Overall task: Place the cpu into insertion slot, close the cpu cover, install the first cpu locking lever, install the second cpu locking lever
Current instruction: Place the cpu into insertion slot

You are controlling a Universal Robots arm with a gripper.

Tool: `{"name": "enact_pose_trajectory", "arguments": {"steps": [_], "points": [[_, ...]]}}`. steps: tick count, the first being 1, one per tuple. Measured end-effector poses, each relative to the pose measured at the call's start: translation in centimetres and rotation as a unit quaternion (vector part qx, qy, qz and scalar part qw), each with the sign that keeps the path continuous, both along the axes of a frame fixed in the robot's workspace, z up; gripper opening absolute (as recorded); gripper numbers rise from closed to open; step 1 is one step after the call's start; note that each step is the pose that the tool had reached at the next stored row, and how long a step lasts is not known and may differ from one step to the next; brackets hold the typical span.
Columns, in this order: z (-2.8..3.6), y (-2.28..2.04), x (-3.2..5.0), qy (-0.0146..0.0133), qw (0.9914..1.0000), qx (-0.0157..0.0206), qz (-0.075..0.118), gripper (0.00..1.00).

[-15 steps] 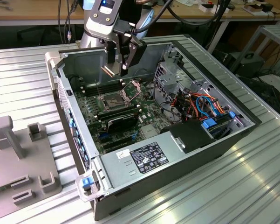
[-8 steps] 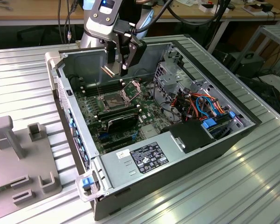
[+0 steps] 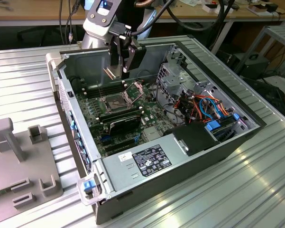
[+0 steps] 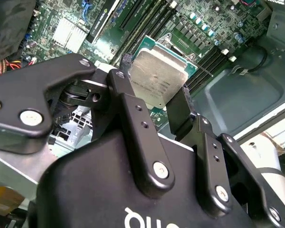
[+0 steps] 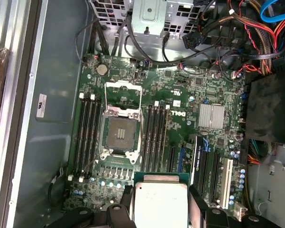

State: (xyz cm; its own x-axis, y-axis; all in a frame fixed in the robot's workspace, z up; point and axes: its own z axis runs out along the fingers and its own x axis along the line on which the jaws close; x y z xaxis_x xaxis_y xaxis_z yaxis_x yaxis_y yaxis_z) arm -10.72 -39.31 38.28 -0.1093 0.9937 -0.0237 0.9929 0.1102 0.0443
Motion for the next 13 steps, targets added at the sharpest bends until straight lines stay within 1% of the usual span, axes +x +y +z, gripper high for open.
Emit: {"name": "enact_pose_trajectory", "arguments": {"steps": [3,13], "points": [[-0.42,0.0,0.08,0.0,0.99998,0.0,-0.006,0.55],[-0.53,0.0,0.09,0.0,0.99998,0.0,-0.006,0.55]]}}
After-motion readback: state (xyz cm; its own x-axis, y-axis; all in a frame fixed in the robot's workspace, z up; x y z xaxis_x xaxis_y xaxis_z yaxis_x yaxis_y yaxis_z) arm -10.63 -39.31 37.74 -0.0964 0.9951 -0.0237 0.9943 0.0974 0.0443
